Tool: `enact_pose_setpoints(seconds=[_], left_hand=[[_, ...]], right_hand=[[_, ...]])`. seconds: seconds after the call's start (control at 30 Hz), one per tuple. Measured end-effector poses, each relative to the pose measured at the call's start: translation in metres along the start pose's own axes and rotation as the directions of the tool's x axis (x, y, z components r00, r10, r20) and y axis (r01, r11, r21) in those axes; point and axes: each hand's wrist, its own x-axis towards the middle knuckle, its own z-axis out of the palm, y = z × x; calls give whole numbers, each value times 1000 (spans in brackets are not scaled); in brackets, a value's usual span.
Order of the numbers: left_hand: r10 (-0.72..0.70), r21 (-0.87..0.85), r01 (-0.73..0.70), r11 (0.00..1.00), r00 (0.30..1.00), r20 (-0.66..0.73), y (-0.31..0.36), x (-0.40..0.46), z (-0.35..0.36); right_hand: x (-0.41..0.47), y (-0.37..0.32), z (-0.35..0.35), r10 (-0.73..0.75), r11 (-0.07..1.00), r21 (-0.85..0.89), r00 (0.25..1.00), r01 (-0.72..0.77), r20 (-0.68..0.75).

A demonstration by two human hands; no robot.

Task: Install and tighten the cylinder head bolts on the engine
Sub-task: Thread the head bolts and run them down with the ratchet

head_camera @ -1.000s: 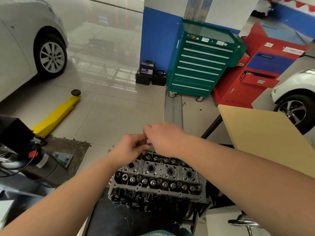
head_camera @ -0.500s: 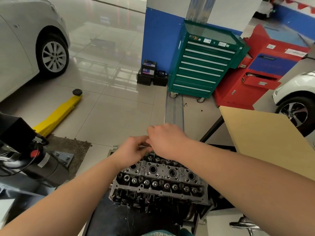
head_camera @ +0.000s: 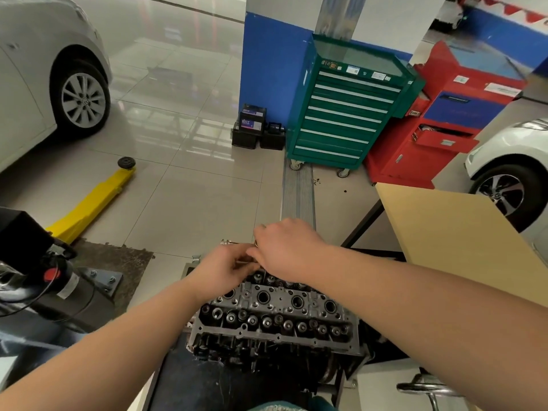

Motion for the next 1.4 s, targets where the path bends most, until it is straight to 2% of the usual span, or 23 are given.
enact_pose_setpoints(seconds=[0.07,0.13,0.2,0.3,0.33,0.43,0.53,0.6,0.67,0.73,0.8,0.83,0.87,0.9,0.97,1.0,1.07,1.1,1.13,1.2,1.27,1.3,1.4], left_hand=[[3,-80,-10,997,996,-86,4,-5,10],[-6,-81,-9,997,983,-183,6,-8,20],[9,-50,-20,999,979,-204,6,-6,22],[-40,-29,37,999,994,-100,0,-1,14],[-51,-41,48,998,997,-57,-4,1,11],[-46,-69,45,997,999,-15,-2,2,6],[-132,-132,115,985,983,-128,8,-3,16],[-222,-181,180,967,944,-245,13,-11,33],[-340,-321,239,917,888,-309,25,-17,52],[-376,-364,242,899,853,-362,34,-10,70],[-385,-252,306,918,840,-382,35,10,86],[-484,-405,326,854,784,-389,35,13,88],[-535,-399,375,837,717,-448,31,19,88],[-593,-444,413,795,684,-426,34,23,86],[-469,-235,406,883,779,-416,24,32,81],[-436,-247,366,897,824,-362,22,32,69],[-366,-363,311,879,926,-95,24,28,41],[-311,-378,307,873,949,52,24,30,29],[-281,-359,328,874,943,177,26,33,18],[-289,-287,363,887,919,268,34,35,4],[-315,-293,379,878,917,243,34,31,5],[-342,-301,384,873,922,182,32,25,10],[-359,-282,307,909,920,-156,31,-1,26]], right_hand=[[2,-6,3,109,992,-62,994,-109,-6],[4,-9,3,128,989,-70,992,-129,-7],[3,-6,-1,60,998,6,998,-60,-23],[-1,0,-10,-163,985,77,983,157,83],[-2,-1,-12,-176,983,63,979,170,106],[-3,-15,-7,-2,999,49,999,0,48],[-1,-29,2,184,973,140,983,-184,15],[2,-32,6,237,956,180,971,-231,-9],[3,-30,8,237,960,165,970,-227,-43],[2,-30,8,220,966,149,974,-211,-47],[0,-32,8,222,959,186,975,-214,-25],[-2,-33,9,225,952,215,974,-217,-17],[-5,-35,11,224,946,247,974,-211,-22],[-7,-36,12,220,940,275,975,-204,-26],[-12,-33,10,180,944,284,983,-167,-22],[-14,-28,9,137,957,262,991,-128,-13],[-16,-18,4,37,980,195,999,-36,-3],[-16,-14,2,-9,985,172,1000,9,-2],[-16,-10,0,-52,985,163,999,52,-5],[-14,-7,-1,-109,980,168,994,110,-16],[-12,-5,0,-102,978,180,995,103,-13],[-11,-6,0,-82,979,185,997,81,-3],[-9,-11,2,-16,985,173,1000,15,2]])
